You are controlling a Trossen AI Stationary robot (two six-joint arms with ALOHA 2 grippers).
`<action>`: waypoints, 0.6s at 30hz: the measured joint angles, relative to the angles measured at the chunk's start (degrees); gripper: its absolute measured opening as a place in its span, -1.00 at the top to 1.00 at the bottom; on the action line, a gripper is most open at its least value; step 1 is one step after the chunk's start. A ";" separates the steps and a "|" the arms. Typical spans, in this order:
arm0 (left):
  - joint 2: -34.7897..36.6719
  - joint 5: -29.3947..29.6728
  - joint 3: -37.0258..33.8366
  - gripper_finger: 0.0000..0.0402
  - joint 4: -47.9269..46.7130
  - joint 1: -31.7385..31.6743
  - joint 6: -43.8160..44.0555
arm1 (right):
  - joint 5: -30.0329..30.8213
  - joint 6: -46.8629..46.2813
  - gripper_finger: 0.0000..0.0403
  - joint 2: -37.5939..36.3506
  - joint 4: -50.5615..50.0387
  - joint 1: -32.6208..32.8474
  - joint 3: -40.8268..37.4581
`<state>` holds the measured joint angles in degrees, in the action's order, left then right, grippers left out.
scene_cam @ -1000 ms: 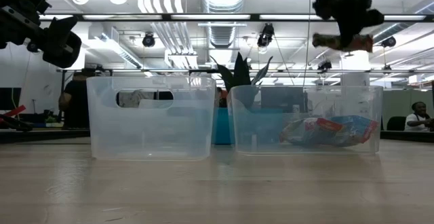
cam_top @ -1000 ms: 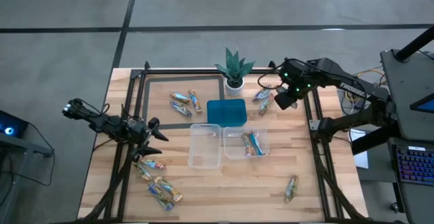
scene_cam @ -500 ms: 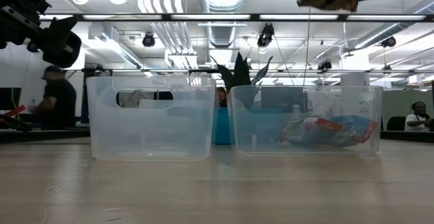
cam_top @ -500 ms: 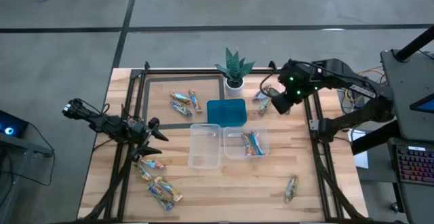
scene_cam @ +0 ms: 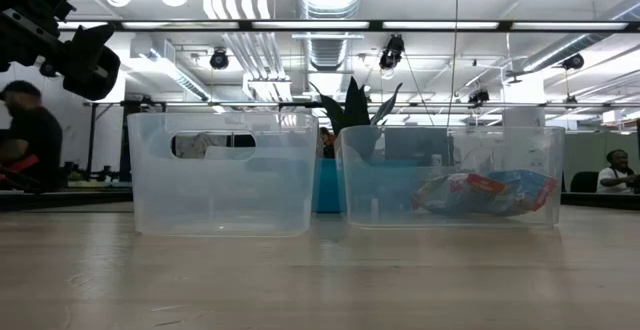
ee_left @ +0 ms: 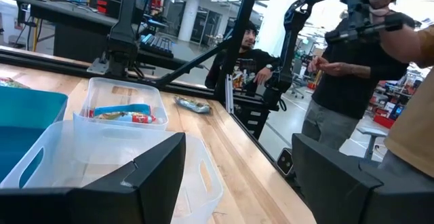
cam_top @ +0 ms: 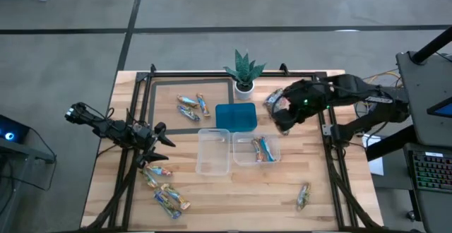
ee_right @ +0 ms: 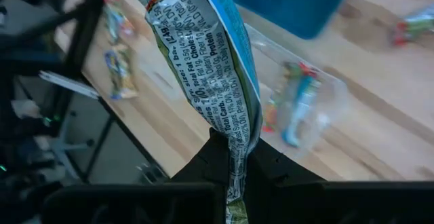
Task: Pick and place Granola Bars by type
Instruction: Put the red granola bar into the right transparent bin
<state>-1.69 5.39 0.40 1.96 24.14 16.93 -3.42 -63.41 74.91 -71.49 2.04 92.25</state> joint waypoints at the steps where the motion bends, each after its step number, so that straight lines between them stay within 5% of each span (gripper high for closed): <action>1: -0.02 0.00 0.02 -0.25 0.00 0.00 0.00 | 0.42 -1.09 0.94 0.78 1.41 0.52 -0.02; 18: 0.00 0.00 0.01 -0.25 0.00 0.00 -0.02 | 2.17 -9.05 0.94 21.29 9.75 2.52 -0.12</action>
<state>-1.70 5.39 0.41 1.96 24.14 16.91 -1.26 -72.46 96.21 -61.74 4.56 92.13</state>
